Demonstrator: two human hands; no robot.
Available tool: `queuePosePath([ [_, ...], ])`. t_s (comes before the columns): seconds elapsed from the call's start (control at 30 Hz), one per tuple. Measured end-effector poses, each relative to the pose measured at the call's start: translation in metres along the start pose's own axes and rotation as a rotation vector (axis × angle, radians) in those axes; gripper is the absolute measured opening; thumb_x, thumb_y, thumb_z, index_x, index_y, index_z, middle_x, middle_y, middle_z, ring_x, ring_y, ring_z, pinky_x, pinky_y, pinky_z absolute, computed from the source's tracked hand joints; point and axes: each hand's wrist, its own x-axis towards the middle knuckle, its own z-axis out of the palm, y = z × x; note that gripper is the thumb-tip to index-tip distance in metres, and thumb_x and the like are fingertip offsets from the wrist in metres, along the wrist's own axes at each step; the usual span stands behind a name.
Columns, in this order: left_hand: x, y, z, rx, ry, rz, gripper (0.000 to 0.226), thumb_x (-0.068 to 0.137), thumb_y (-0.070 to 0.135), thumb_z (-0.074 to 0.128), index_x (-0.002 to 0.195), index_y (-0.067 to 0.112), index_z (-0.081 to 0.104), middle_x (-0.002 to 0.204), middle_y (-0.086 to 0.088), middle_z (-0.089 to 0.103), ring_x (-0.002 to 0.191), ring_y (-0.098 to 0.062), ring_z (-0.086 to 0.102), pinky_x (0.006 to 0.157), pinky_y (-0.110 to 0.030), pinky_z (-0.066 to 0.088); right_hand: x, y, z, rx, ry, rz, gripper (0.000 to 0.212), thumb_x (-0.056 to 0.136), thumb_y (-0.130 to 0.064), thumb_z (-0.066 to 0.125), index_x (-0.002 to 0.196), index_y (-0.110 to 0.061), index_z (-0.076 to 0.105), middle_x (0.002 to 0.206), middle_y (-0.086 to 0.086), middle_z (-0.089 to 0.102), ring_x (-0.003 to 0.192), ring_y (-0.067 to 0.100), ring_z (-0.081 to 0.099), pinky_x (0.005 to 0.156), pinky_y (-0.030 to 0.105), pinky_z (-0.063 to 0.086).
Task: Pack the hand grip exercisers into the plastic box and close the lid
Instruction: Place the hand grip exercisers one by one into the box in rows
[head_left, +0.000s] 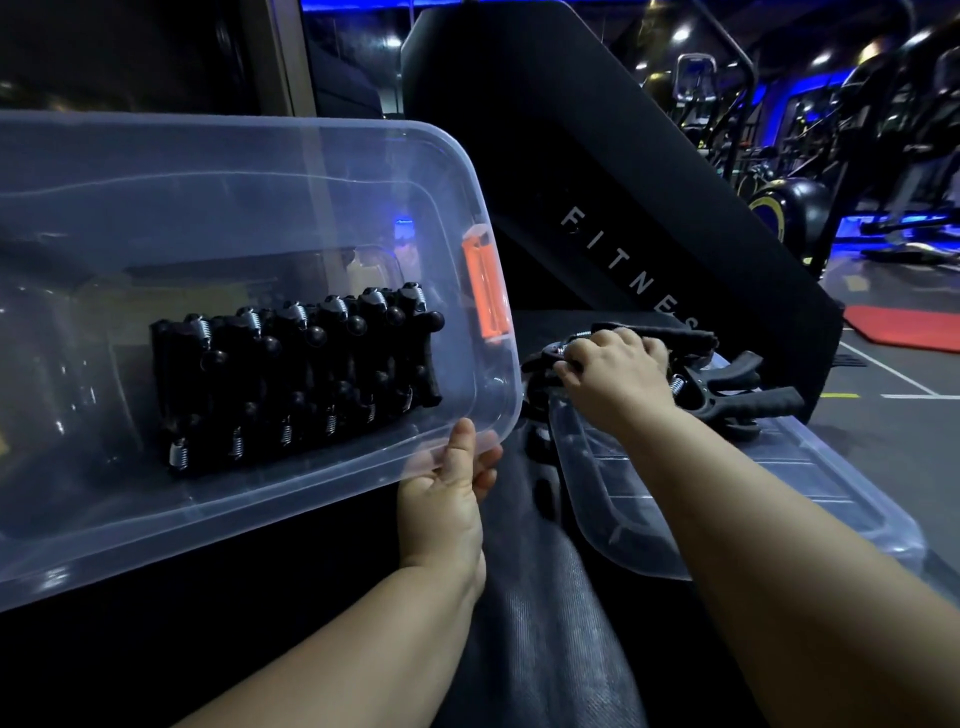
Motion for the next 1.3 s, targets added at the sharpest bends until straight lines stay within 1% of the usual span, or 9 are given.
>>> queuePosePath([
  [0.13,-0.001,0.001,0.002,0.015,0.008,0.005,0.017,0.087,0.031,0.061,0.081,0.015,0.060,0.075,0.001,0.075,0.070,-0.009,0.070,0.062,-0.019,0.050,0.010,-0.020,0.008,-0.100,-0.028,-0.199,0.041,0.093,-0.052,0.036,0.119,-0.032,0.061,0.123,-0.003,0.057,0.125,0.018,0.040,0.111,0.048,0.010],
  [0.23,-0.002,0.001,0.002,0.013,0.005,0.017,0.022,0.081,0.036,0.063,0.081,0.014,0.061,0.075,0.000,0.075,0.070,-0.009,0.070,0.064,-0.021,0.049,0.016,-0.029,0.017,-0.145,-0.138,-0.257,0.049,0.092,-0.057,0.033,0.127,-0.031,0.055,0.132,-0.001,0.051,0.136,0.018,0.030,0.114,0.053,0.001],
  [0.37,-0.002,0.002,0.002,0.016,0.003,0.024,0.030,0.072,0.042,0.062,0.082,0.014,0.061,0.076,0.000,0.075,0.071,-0.009,0.070,0.062,-0.019,0.049,0.027,-0.033,0.024,-0.185,-0.221,-0.268,0.060,0.090,-0.064,0.032,0.137,-0.030,0.044,0.145,-0.001,0.042,0.144,0.022,0.018,0.113,0.058,-0.002],
  [0.5,-0.004,0.002,0.003,0.010,0.008,0.026,0.027,0.074,0.040,0.060,0.081,0.014,0.062,0.075,0.000,0.075,0.069,-0.008,0.070,0.061,-0.019,0.048,0.037,-0.033,0.030,-0.225,-0.283,-0.289,0.072,0.084,-0.072,0.037,0.141,-0.027,0.039,0.147,-0.006,0.040,0.145,0.021,0.016,0.110,0.061,0.004],
  [0.83,-0.001,0.001,0.003,0.020,0.019,0.013,0.032,0.073,0.040,0.059,0.088,0.012,0.058,0.078,-0.004,0.075,0.069,-0.009,0.071,0.067,-0.027,0.045,0.061,-0.035,0.027,-0.269,-0.362,-0.316,0.087,0.062,-0.083,0.056,0.131,-0.032,0.045,0.127,-0.007,0.057,0.128,0.021,0.041,0.094,0.047,0.029],
  [0.93,0.000,0.000,0.004,0.011,0.012,0.014,0.034,0.072,0.040,0.059,0.089,0.010,0.058,0.076,-0.003,0.075,0.066,-0.007,0.070,0.066,-0.027,0.045,0.068,-0.035,0.024,-0.281,-0.435,-0.303,0.096,0.054,-0.085,0.061,0.132,-0.032,0.045,0.123,-0.006,0.059,0.122,0.021,0.047,0.092,0.045,0.032],
  [1.03,0.001,0.000,0.004,0.021,0.016,0.032,0.040,0.071,0.040,0.059,0.091,0.005,0.058,0.075,-0.002,0.075,0.063,-0.006,0.069,0.065,-0.028,0.045,0.073,-0.036,0.022,-0.260,-0.509,-0.296,0.097,0.053,-0.083,0.064,0.133,-0.033,0.045,0.120,-0.006,0.060,0.114,0.024,0.055,0.091,0.045,0.034],
  [1.13,0.001,-0.001,0.005,0.030,0.028,0.042,0.035,0.071,0.041,0.058,0.086,0.009,0.059,0.075,-0.002,0.075,0.063,-0.007,0.069,0.065,-0.028,0.044,0.076,-0.039,0.021,-0.254,-0.552,-0.312,0.101,0.052,-0.083,0.065,0.138,-0.037,0.039,0.123,-0.005,0.056,0.115,0.025,0.055,0.092,0.047,0.033],
  [1.3,0.002,-0.001,0.006,0.018,0.020,0.036,0.034,0.071,0.040,0.058,0.086,0.010,0.057,0.075,-0.002,0.075,0.062,-0.007,0.068,0.063,-0.027,0.044,0.075,-0.040,0.021,-0.164,-0.499,-0.361,0.099,0.051,-0.077,0.071,0.136,-0.038,0.039,0.114,-0.001,0.052,0.111,0.025,0.053,0.083,0.045,0.031],
])
